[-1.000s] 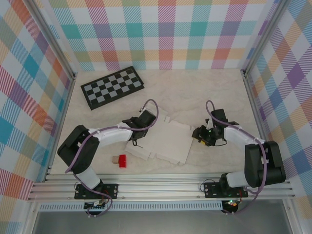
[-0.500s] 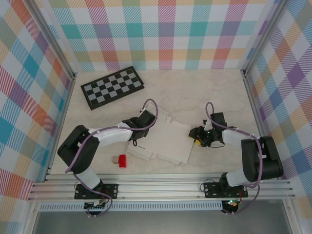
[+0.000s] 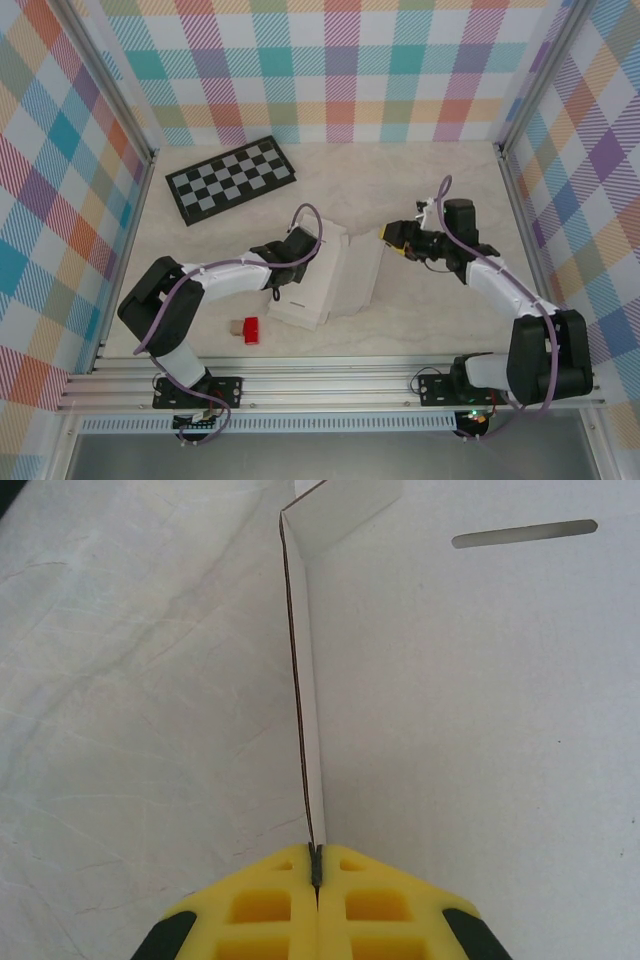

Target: Fold the paper box

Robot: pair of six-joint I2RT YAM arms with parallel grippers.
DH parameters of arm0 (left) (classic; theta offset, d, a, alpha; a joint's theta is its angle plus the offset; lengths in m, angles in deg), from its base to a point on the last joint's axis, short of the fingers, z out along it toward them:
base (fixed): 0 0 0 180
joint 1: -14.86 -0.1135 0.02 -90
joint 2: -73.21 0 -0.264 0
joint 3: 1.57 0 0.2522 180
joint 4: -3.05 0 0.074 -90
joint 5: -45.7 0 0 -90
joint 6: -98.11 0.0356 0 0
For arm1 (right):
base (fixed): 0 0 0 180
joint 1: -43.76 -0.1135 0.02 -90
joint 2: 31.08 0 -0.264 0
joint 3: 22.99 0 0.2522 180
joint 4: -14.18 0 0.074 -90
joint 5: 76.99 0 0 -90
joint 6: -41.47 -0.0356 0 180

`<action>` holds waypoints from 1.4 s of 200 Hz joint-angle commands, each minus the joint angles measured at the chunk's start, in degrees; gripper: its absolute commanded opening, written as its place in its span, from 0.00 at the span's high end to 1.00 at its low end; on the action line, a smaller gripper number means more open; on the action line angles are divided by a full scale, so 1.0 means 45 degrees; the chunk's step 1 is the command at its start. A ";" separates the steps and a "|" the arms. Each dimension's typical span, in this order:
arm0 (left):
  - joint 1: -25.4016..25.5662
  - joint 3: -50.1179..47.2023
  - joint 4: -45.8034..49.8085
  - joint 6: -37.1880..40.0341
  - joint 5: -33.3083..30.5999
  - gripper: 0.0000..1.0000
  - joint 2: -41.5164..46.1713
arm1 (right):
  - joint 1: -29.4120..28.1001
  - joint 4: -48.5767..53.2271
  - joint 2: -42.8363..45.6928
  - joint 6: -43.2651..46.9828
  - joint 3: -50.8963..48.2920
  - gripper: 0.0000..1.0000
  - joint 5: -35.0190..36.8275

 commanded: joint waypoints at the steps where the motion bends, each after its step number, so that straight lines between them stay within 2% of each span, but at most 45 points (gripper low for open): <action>1: -0.0007 -0.0213 -0.0349 -0.0133 0.0593 1.00 0.0296 | -0.0118 -0.0169 -0.0502 0.0173 0.0549 0.51 -0.0405; 69: 0.0003 -0.0685 -0.0785 0.0142 0.1424 1.00 0.0741 | -0.0651 -0.0943 -0.3211 -0.0386 0.3118 0.51 -0.0710; 124: -0.0002 -0.1077 -0.1359 0.0317 0.1824 1.00 0.1379 | -0.0969 -0.0930 -0.4606 -0.0760 0.4227 0.51 -0.0195; 143: 0.0009 -0.1127 -0.1531 0.0487 0.1964 1.00 0.1412 | -0.1068 0.0855 -0.4907 0.0098 0.4739 0.52 0.0822; 161: -0.0003 -0.1280 -0.1786 0.0778 0.2067 1.00 0.1504 | -0.0963 0.2537 -0.5254 0.1870 0.5198 0.52 0.1828; 186: -0.0008 -0.1203 -0.2027 0.1069 0.1952 1.00 0.1235 | -0.0635 0.2517 -0.6138 0.2695 0.4957 0.55 0.1291; 204: 0.0019 -0.1007 -0.2048 0.1342 0.1853 1.00 0.1065 | -0.0658 0.2305 -0.6552 0.2910 0.4627 0.56 0.1500; 224: 0.0047 -0.0643 -0.1870 0.2048 0.1737 1.00 0.1289 | -0.0653 0.2265 -0.6824 0.3564 0.4643 0.55 0.1936; 241: 0.0156 0.0390 -0.0912 0.3101 0.1258 1.00 0.1220 | -0.0604 0.2512 -0.6916 0.3946 0.5080 0.55 0.1946; 280: 0.0502 0.3433 0.1608 0.6587 0.0077 1.00 0.0883 | -0.0336 0.3278 -0.6919 0.4149 0.5855 0.55 0.2249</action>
